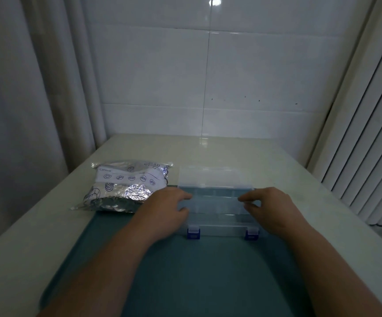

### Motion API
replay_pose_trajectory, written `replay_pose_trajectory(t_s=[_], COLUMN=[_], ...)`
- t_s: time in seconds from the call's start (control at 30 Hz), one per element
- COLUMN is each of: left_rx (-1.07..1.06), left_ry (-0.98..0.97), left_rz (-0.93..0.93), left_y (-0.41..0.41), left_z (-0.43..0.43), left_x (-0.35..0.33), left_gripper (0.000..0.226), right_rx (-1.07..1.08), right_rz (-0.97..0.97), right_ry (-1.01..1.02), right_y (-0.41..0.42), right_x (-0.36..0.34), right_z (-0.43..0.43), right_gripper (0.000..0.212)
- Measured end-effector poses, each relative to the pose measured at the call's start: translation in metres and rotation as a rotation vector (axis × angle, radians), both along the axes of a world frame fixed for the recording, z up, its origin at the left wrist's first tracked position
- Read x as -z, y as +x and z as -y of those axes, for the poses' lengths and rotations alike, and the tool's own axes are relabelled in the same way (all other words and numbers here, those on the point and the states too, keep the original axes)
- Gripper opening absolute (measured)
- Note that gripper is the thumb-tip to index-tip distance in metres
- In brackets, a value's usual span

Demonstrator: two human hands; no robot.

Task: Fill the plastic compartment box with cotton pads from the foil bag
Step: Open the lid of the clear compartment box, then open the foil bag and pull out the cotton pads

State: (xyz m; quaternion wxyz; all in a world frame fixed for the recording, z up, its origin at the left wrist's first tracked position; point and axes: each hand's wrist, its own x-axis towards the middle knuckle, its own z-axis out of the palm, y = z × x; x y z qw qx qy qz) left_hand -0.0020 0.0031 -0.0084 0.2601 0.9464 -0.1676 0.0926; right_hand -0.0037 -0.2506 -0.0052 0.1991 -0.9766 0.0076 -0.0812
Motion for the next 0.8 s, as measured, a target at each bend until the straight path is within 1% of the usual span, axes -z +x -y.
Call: replay_pose_trajectory(t_s=[0.03, 0.1, 0.2, 0.3, 0.37, 0.43, 0.5, 0.63, 0.7, 0.73, 0.8], left_rx=[0.012, -0.016, -0.202, -0.377, -0.499, -0.638, -0.749, -0.816, -0.795, -0.778, -0.739], left_ry=[-0.024, -0.106, -0.218, -0.219, -0.194, -0.165, -0.164, -0.273, -0.306, -0.314, -0.317], left_rz=[0.012, 0.105, 0.258, 0.327, 0.333, 0.273, 0.176, -0.039, -0.157, -0.181, -0.143], left_y=[0.001, 0.004, 0.011, 0.02, 0.024, 0.026, 0.027, 0.03, 0.031, 0.032, 0.03], left_z=[-0.002, -0.008, -0.025, -0.046, -0.063, -0.078, -0.092, -0.104, -0.104, -0.104, -0.102], left_x=[-0.001, -0.003, -0.011, -0.016, -0.017, -0.018, -0.019, -0.013, -0.01, -0.009, -0.008], left_gripper=[0.038, 0.033, 0.029, 0.026, 0.027, 0.034, 0.047, 0.069, 0.072, 0.07, 0.057], right_rx=[0.023, 0.046, 0.058, 0.063, 0.046, 0.009, -0.035, -0.144, -0.19, -0.21, -0.234], right_rz=[0.011, 0.032, 0.027, 0.018, 0.043, 0.108, 0.155, 0.072, 0.025, 0.009, -0.021], right_ry=[-0.024, -0.073, -0.105, -0.109, -0.09, -0.028, 0.007, -0.014, 0.006, 0.018, 0.041], right_y=[0.0, 0.001, 0.0, -0.001, -0.003, -0.007, -0.01, -0.01, -0.008, -0.007, -0.005], right_x=[-0.001, -0.002, -0.003, -0.006, -0.007, -0.009, -0.013, -0.026, -0.031, -0.033, -0.035], right_z=[0.002, 0.005, 0.008, 0.007, 0.004, -0.001, -0.01, -0.034, -0.045, -0.049, -0.058], right_gripper=[0.02, 0.018, 0.018, 0.019, 0.021, 0.022, 0.023, 0.028, 0.029, 0.029, 0.03])
